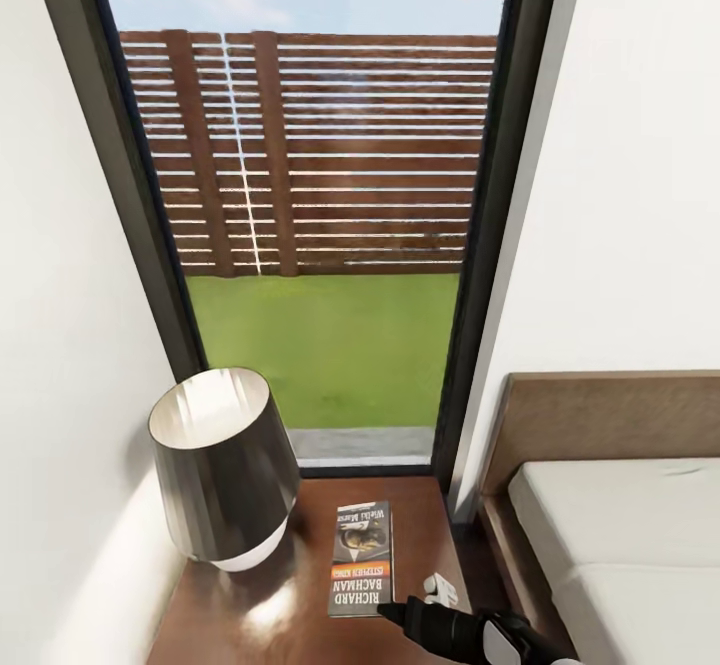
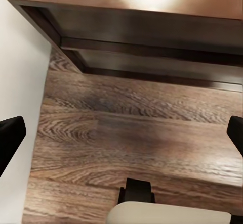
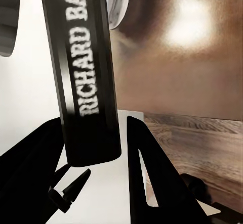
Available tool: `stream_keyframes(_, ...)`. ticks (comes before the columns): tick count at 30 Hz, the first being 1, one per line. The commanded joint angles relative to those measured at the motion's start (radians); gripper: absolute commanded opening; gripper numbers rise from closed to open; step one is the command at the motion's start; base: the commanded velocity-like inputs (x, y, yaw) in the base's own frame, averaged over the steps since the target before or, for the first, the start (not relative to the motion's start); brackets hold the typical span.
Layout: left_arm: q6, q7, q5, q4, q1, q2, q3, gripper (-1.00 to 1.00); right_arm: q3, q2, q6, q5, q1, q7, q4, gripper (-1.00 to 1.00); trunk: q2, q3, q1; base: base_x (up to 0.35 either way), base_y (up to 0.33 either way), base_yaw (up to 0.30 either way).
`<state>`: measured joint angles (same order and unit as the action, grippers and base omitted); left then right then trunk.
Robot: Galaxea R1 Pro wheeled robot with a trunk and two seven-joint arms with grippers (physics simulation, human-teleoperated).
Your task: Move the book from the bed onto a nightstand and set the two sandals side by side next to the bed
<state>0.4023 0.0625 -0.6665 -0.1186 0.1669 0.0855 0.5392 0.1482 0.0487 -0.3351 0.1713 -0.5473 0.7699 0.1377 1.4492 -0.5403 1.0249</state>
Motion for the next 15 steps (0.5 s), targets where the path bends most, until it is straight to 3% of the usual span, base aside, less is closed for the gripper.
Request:
stream_keyframes(1, 0.002, 0.007, -0.002, -0.001, 0.000, 0.000, 0.008, 1.00, 0.007, 0.000, -0.011, 0.005, 0.000, 0.000, 0.001, -1.00, 0.008, -0.004, 0.004, 0.000, 0.000, 0.000)
stream_keyframes(15, 0.002, 0.006, -0.002, -0.001, 0.000, 0.000, 0.008, 1.00, -0.003, 0.001, -0.030, 0.003, -0.002, -0.002, 0.010, -1.00, 0.106, -0.048, 0.058, 0.000, 0.000, 0.000)
